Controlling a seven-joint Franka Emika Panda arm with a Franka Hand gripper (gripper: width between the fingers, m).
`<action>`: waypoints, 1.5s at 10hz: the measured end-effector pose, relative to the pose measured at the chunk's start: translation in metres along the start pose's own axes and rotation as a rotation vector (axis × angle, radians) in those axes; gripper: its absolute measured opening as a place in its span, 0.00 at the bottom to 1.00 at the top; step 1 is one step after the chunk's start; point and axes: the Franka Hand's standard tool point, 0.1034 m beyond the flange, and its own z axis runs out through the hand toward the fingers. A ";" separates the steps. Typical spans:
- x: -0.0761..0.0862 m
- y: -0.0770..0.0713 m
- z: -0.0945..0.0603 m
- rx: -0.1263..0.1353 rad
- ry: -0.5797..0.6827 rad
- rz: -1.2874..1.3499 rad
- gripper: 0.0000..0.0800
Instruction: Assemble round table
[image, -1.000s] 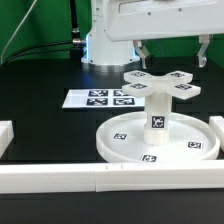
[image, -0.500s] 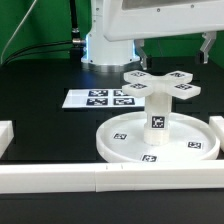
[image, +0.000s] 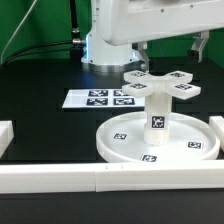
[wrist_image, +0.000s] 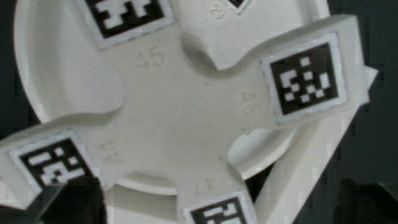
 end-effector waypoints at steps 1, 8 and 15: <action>0.000 0.001 0.000 -0.016 -0.010 -0.154 0.81; -0.003 0.007 -0.001 -0.045 -0.048 -0.661 0.81; -0.019 0.008 0.018 -0.042 -0.080 -0.897 0.81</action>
Offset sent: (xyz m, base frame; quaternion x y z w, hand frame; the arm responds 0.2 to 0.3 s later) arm 0.0030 -0.0002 -0.0014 0.0278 -0.0299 -0.1667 0.9852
